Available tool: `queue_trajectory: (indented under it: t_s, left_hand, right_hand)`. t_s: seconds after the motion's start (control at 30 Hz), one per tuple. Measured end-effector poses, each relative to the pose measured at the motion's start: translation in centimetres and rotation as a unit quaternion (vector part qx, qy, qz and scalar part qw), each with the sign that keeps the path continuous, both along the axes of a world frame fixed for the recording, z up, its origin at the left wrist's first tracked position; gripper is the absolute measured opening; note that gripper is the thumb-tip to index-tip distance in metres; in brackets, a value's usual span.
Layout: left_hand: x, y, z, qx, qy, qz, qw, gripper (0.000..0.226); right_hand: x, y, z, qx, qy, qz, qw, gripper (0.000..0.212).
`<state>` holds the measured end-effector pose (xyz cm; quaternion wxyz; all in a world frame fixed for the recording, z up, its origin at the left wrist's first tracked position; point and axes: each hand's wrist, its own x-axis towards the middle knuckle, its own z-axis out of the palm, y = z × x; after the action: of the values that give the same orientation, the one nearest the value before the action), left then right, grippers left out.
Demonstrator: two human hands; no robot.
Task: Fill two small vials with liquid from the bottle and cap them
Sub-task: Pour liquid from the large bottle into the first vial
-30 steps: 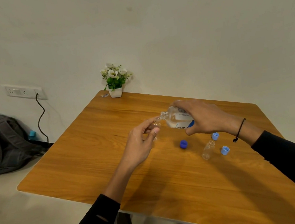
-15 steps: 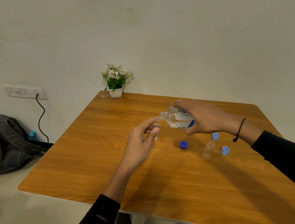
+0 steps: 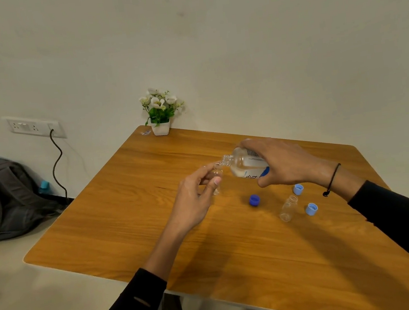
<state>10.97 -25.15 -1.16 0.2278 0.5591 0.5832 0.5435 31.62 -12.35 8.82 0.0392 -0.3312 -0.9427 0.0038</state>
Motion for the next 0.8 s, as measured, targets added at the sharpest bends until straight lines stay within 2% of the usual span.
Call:
queue_trajectory:
  t_s: [0.8]
  left_hand:
    - [-0.1,0.21,-0.26,0.009,0.004,-0.008,1.0,0.044]
  right_hand:
    - [-0.02,-0.22,0.51,-0.015,0.002,0.001,1.0,0.092]
